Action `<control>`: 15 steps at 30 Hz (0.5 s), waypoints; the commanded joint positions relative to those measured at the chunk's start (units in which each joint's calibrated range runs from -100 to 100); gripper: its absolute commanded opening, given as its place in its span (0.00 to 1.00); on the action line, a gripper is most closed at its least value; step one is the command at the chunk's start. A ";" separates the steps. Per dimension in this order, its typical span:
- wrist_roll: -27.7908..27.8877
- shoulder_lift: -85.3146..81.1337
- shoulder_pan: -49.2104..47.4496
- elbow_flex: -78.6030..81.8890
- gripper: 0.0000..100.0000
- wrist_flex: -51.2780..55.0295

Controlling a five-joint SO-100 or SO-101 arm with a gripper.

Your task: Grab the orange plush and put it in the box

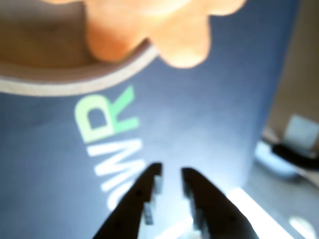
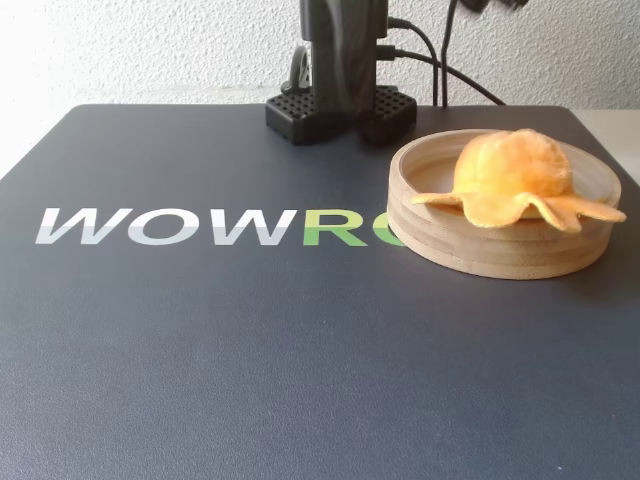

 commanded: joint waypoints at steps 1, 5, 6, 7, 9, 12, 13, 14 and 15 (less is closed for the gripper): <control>0.47 -11.60 0.30 8.32 0.04 -0.46; 2.20 -21.38 0.38 16.03 0.04 1.97; 2.83 -23.15 0.38 17.39 0.04 2.15; 3.30 -25.76 0.38 19.84 0.04 2.58; 3.09 -28.88 0.98 22.01 0.04 4.32; 3.30 -32.68 2.99 25.46 0.04 4.93; 3.30 -32.85 3.07 26.00 0.04 4.67; 3.30 -33.01 3.14 26.45 0.04 4.58; 3.30 -33.01 3.14 27.27 0.04 4.32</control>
